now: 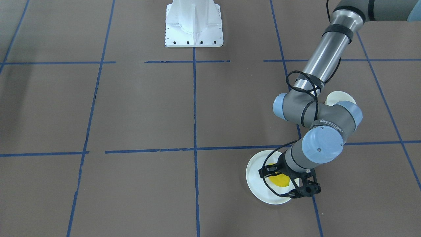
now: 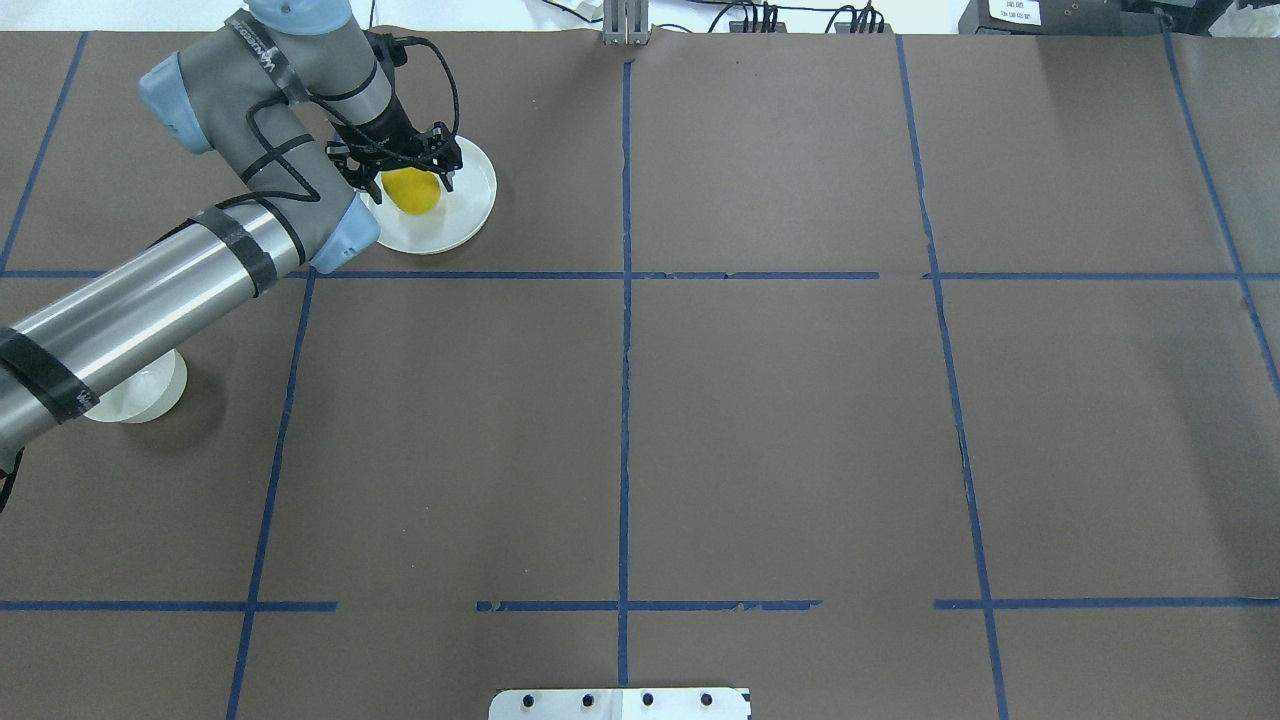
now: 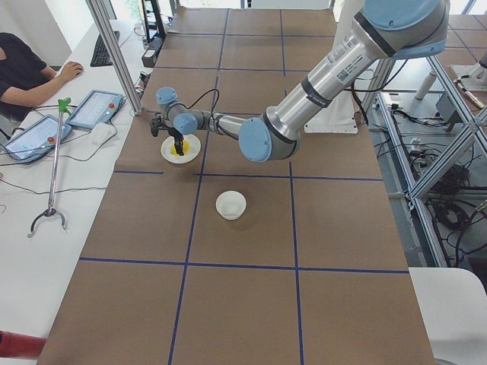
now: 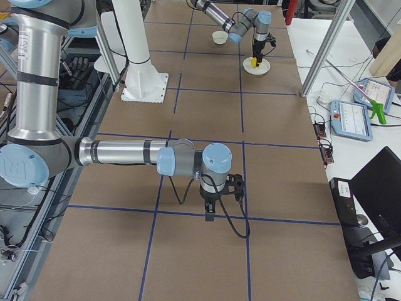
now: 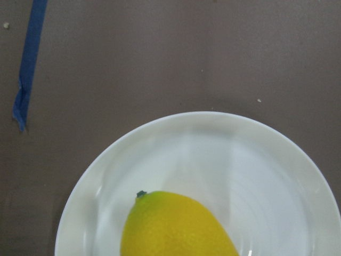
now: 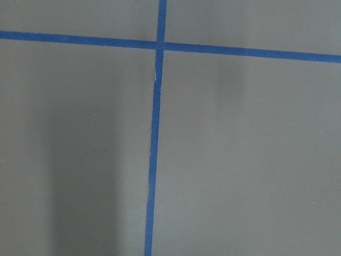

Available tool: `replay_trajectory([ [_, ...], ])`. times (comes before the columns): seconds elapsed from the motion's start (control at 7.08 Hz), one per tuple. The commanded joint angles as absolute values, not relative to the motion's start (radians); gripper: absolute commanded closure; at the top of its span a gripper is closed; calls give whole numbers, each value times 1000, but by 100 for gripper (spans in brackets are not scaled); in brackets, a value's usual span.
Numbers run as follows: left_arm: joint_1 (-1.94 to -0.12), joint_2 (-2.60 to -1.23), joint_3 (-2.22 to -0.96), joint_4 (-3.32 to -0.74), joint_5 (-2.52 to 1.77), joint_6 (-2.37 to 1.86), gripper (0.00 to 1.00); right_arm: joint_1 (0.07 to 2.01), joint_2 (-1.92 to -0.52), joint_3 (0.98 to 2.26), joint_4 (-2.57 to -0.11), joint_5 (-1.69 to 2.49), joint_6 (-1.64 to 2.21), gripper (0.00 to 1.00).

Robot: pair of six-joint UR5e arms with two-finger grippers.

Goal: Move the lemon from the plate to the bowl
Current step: 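Lower the left gripper and close it around the lemon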

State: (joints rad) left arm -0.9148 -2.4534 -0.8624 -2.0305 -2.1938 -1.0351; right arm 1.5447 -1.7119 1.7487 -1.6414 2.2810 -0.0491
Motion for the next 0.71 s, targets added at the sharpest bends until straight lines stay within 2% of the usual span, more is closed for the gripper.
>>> replay_trajectory([
  [0.0, -911, -2453, -857, -2034, -2194, -1035, 0, 1545, -1712, 1749, -1641, 2281, -49, 0],
  [0.14, -913, -2453, -857, -2034, -2195, -1040, 24, 1545, -1712, 1749, -1641, 2281, -49, 0],
  [0.28, -916, -2456, -859, -2034, -2195, -1040, 69, 1545, -1710, 1749, -1641, 2281, -49, 0],
  [0.42, -926, -2456, -867, -2033, -2195, -1034, 100, 1545, -1712, 1749, -1641, 2281, -49, 0],
  [0.56, -963, -2453, -902, -2022, -2206, -1026, 100, 1545, -1712, 1749, -1641, 2280, -49, 0],
])
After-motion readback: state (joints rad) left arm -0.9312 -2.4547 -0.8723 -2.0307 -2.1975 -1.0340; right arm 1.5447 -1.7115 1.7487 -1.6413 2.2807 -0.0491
